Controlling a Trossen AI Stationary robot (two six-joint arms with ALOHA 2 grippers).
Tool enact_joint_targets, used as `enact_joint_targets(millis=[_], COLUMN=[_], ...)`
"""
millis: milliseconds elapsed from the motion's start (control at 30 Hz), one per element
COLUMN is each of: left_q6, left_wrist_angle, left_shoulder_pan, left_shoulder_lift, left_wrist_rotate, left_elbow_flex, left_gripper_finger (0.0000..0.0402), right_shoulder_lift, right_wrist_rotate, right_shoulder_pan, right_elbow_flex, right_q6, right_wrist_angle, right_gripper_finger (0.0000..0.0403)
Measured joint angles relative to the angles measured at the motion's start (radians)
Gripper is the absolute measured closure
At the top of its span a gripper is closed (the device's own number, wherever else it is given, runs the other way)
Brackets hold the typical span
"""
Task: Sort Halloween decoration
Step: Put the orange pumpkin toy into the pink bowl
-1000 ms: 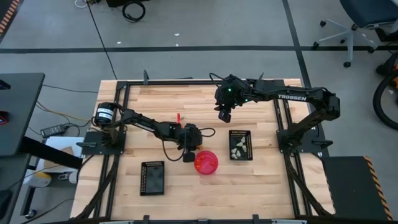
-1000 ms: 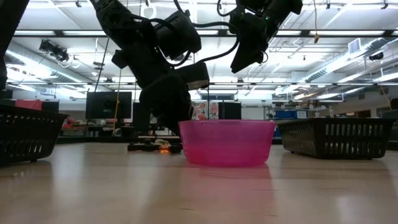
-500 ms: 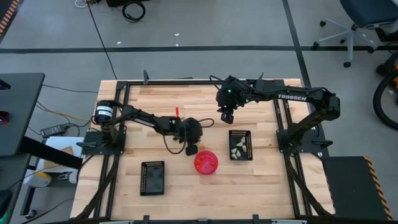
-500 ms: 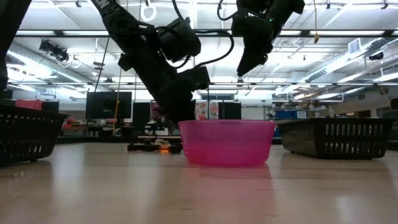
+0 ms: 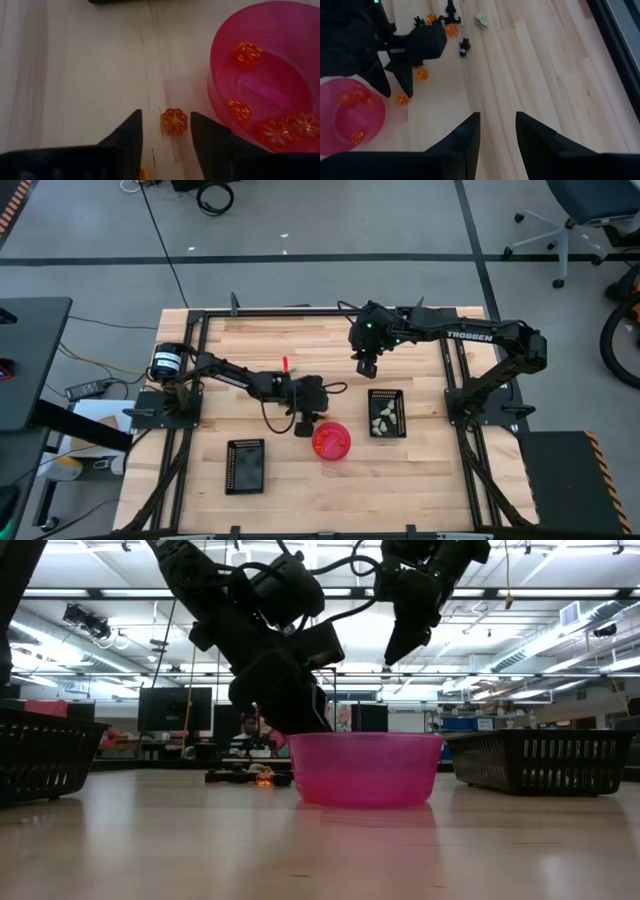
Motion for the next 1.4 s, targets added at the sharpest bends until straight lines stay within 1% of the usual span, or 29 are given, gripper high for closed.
enact_joint_targets(millis=[67, 133, 533, 667, 733, 800, 867, 900, 1033, 1100, 1267, 1333, 1400], left_q6=[0.001, 0.001, -0.005, -0.009, -0.013, -0.032, -0.049, -0.061, -0.139, -0.165, -0.290, -0.329, -0.353], left_wrist_angle=[0.000, 0.000, 0.023, 0.038, 0.060, 0.060, 0.060, 0.059, 0.055, 0.052, 0.039, 0.037, 0.032], left_shoulder_pan=[0.000, 0.000, 0.002, 0.002, 0.002, 0.002, 0.003, 0.005, 0.018, 0.033, 0.095, 0.126, 0.149], left_shoulder_lift=[0.000, 0.000, 0.047, 0.067, 0.077, 0.077, 0.080, 0.080, 0.080, 0.080, 0.080, 0.077, 0.063], left_wrist_rotate=[0.000, 0.000, 0.005, 0.023, 0.014, -0.020, -0.075, -0.112, -0.312, -0.368, -0.425, -0.419, -0.389], left_elbow_flex=[0.000, 0.000, 0.001, -0.001, 0.002, 0.001, 0.001, 0.001, 0.001, 0.001, 0.001, 0.001, 0.000], left_gripper_finger=[0.0242, 0.0234, 0.0242, 0.0242, 0.0242, 0.0242, 0.0242, 0.0242, 0.0242, 0.0242, 0.0242, 0.0242, 0.0242], right_shoulder_lift=[0.000, 0.000, 0.000, 0.000, 0.000, 0.000, 0.000, 0.000, 0.000, 0.000, 0.000, 0.000, 0.000], right_wrist_rotate=[0.000, 0.000, 0.000, 0.000, 0.000, 0.000, 0.000, 0.000, 0.000, 0.000, 0.000, 0.000, -0.001], right_shoulder_pan=[0.000, 0.000, 0.000, 0.000, 0.000, 0.000, 0.000, 0.000, 0.000, 0.000, 0.000, 0.000, -0.002], right_elbow_flex=[0.000, 0.000, 0.000, 0.000, 0.000, 0.000, 0.000, 0.000, 0.000, 0.000, 0.000, 0.000, 0.000], right_q6=[0.000, 0.000, 0.011, 0.011, 0.011, 0.011, 0.011, 0.011, 0.012, 0.012, 0.013, 0.013, 0.012], right_wrist_angle=[0.012, 0.022, 0.033, 0.033, 0.032, 0.033, 0.032, 0.032, 0.032, 0.031, 0.031, 0.032, 0.032], right_gripper_finger=[0.0274, 0.0274, 0.0274, 0.0274, 0.0274, 0.0274, 0.0274, 0.0274, 0.0274, 0.0274, 0.0274, 0.0274, 0.0274])
